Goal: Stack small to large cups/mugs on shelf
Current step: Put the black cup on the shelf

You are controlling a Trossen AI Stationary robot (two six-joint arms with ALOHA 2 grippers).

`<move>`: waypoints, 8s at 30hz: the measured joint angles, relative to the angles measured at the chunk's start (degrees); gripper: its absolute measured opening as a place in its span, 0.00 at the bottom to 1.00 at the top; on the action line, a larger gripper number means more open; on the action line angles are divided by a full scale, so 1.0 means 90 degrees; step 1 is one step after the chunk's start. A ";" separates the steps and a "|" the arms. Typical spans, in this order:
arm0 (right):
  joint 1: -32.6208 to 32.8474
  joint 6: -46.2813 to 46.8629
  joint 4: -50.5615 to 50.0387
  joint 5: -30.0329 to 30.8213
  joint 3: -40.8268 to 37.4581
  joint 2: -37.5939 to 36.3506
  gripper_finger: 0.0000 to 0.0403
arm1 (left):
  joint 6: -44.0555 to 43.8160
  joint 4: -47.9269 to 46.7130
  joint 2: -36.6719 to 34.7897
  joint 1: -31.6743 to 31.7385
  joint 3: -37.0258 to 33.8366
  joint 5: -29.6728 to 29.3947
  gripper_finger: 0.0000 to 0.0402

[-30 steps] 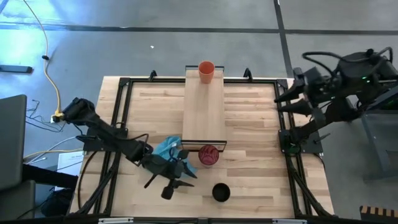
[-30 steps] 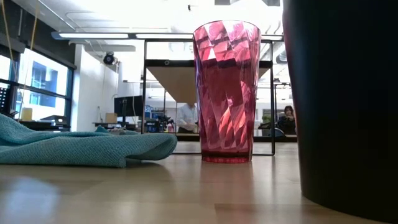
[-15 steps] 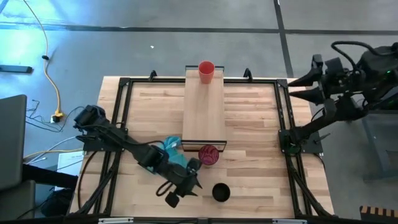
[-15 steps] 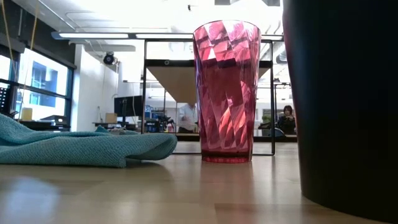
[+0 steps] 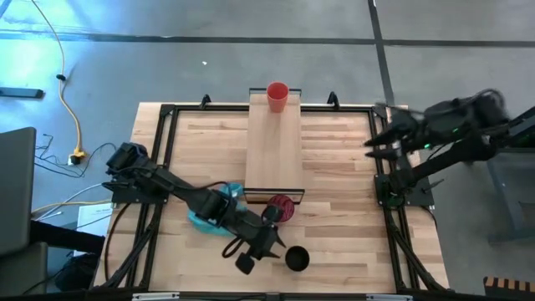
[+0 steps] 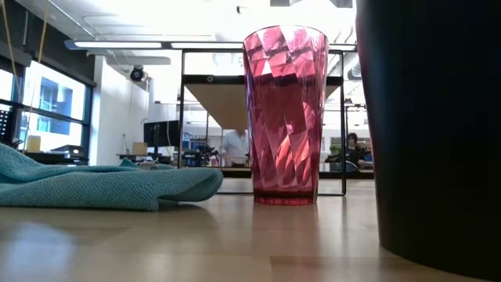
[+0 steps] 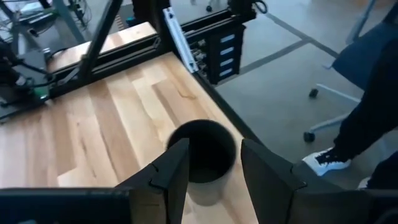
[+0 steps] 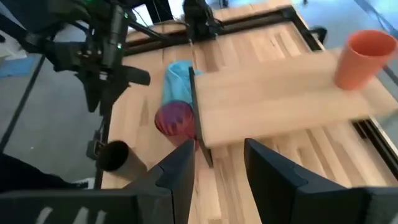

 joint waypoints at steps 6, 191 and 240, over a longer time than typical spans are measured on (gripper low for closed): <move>0.0097 -0.0612 0.2254 -0.0021 -0.2323 -0.1072 0.32 | 0.0018 -0.0044 0.0000 -0.0057 -0.0005 0.0018 0.33; 0.0081 -0.0222 0.5748 0.0563 -0.7318 -0.3714 0.32 | -0.0467 -0.6171 0.1242 0.0151 0.5639 -0.0628 0.00; 0.0082 -0.0092 0.5945 0.0565 -0.7318 -0.2831 0.32 | 0.0357 -0.6844 0.0656 0.3982 0.5639 -0.0460 0.00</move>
